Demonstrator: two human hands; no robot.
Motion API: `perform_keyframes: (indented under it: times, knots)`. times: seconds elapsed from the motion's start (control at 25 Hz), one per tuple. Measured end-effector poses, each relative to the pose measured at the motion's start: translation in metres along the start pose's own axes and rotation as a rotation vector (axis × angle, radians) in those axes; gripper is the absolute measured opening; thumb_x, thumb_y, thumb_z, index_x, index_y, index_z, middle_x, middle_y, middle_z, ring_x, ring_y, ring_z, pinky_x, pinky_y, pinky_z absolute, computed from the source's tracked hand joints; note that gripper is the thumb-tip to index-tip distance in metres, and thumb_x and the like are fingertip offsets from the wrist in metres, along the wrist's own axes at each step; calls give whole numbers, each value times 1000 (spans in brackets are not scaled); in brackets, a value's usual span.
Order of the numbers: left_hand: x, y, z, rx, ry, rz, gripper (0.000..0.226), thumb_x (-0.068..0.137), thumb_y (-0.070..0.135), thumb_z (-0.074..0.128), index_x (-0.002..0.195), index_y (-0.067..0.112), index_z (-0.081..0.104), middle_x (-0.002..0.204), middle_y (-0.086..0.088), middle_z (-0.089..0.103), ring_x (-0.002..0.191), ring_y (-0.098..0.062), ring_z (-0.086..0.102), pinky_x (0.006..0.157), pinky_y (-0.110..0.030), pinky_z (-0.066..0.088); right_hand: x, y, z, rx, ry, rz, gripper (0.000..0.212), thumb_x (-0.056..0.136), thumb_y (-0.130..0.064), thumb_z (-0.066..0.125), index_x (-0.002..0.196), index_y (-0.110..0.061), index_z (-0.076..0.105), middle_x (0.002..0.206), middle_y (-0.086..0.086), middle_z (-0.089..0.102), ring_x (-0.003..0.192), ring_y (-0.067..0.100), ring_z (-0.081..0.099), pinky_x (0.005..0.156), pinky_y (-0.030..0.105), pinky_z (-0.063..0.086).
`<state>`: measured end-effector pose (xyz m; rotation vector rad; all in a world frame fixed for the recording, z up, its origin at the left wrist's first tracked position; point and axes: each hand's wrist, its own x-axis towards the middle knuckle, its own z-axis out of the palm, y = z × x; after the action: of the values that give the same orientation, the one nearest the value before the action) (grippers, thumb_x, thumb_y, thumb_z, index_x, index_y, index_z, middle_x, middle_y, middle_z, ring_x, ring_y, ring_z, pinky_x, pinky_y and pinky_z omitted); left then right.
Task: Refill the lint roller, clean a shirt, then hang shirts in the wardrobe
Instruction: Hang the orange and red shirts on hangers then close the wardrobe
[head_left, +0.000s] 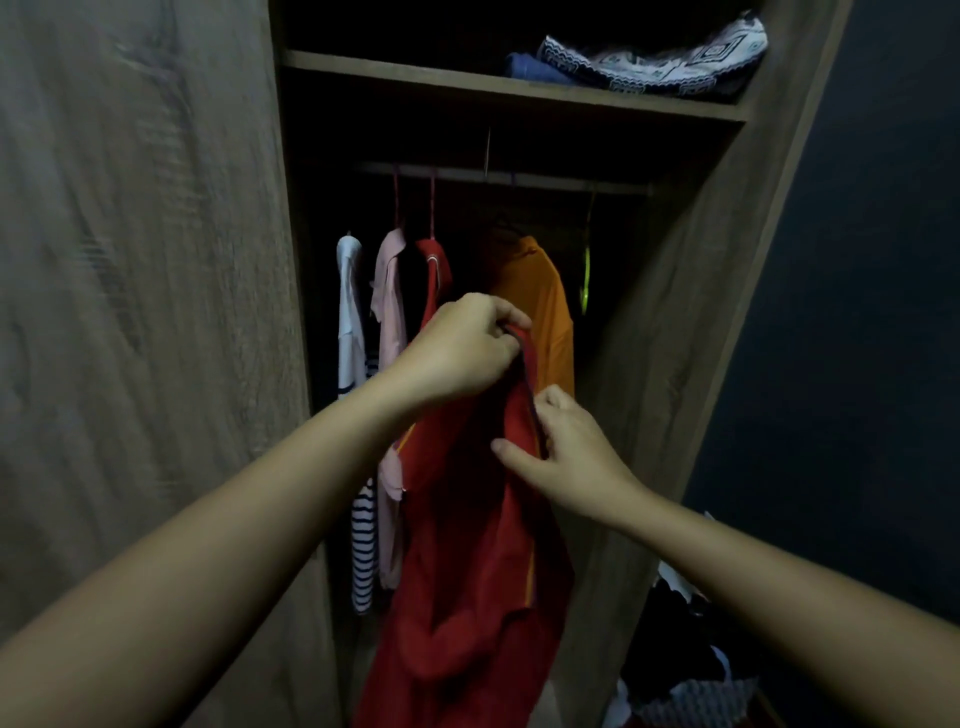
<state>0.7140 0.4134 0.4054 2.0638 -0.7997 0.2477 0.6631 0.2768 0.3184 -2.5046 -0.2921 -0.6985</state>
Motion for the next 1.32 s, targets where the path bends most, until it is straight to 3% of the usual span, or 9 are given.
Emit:
perform_keyframes:
  times: [0.16, 0.32, 0.6, 0.72, 0.8, 0.88, 1.04, 1.16, 1.32]
  knots:
    - [-3, -42, -27, 360, 249, 105, 24, 89, 13, 52, 105, 15, 70, 104, -10, 71, 102, -26, 63, 84, -30, 44, -6, 19, 0, 141, -326, 198, 23, 92, -33, 53, 96, -12, 62, 96, 0, 66, 92, 15, 62, 82, 29, 48]
    - [-23, -104, -42, 598, 309, -154, 19, 89, 34, 53, 97, 24, 67, 92, -18, 67, 90, -41, 62, 71, -41, 47, 8, 18, -22, 685, -206, 405, 29, 98, -23, 40, 109, -7, 61, 83, 2, 65, 72, 5, 60, 67, 19, 48]
    - [-45, -119, -53, -496, -127, -588, 24, 93, 32, 52, 91, 11, 62, 76, -8, 62, 56, -10, 58, 55, -21, 49, 36, 13, -26, 800, -345, 609, 26, 92, -34, 49, 93, -14, 66, 83, 5, 71, 75, 15, 65, 71, 24, 49]
    - [-48, -128, -63, -611, -240, -561, 20, 90, 28, 54, 96, 12, 65, 81, -1, 69, 66, -7, 63, 63, -21, 53, 39, 14, -31, 811, -424, 662, 28, 91, -36, 49, 91, -14, 66, 75, 3, 73, 63, 11, 68, 55, 18, 52]
    - [-49, -129, -71, -581, -238, -447, 31, 85, 36, 59, 106, 13, 63, 92, 0, 67, 77, -8, 61, 68, -23, 50, 41, 15, -44, 770, -488, 621, 24, 81, -39, 60, 87, -17, 63, 71, 0, 70, 57, 10, 65, 48, 18, 49]
    - [-52, -126, -84, -429, -339, -322, 49, 71, 51, 70, 111, 22, 61, 92, 9, 65, 82, -8, 59, 67, -23, 47, 45, 16, -60, 699, -571, 518, 48, 54, -45, 80, 91, -20, 63, 82, 1, 66, 68, 12, 65, 59, 24, 51]
    - [-55, -107, -94, -63, -556, -145, 35, 73, 7, 76, 103, 22, 64, 95, -1, 68, 84, -10, 65, 70, -24, 52, 42, 12, -82, 223, -750, 336, 62, 62, -17, 81, 116, -31, 54, 111, 4, 62, 96, 24, 66, 79, 38, 57]
    - [-53, -111, -95, 210, -416, -68, 38, 77, 3, 71, 98, 34, 67, 95, 7, 59, 86, -7, 60, 73, -15, 48, 37, 14, -74, 140, -626, 233, 69, 65, -5, 65, 121, -36, 41, 108, 11, 57, 89, 31, 64, 71, 45, 55]
    - [-46, -115, -114, 237, -220, 25, 58, 68, -9, 68, 96, 41, 68, 103, 5, 60, 97, -11, 59, 86, -23, 49, 41, 19, -79, 104, -439, -33, 48, 54, -4, 52, 85, -40, 48, 102, 1, 44, 95, 9, 46, 73, 26, 47]
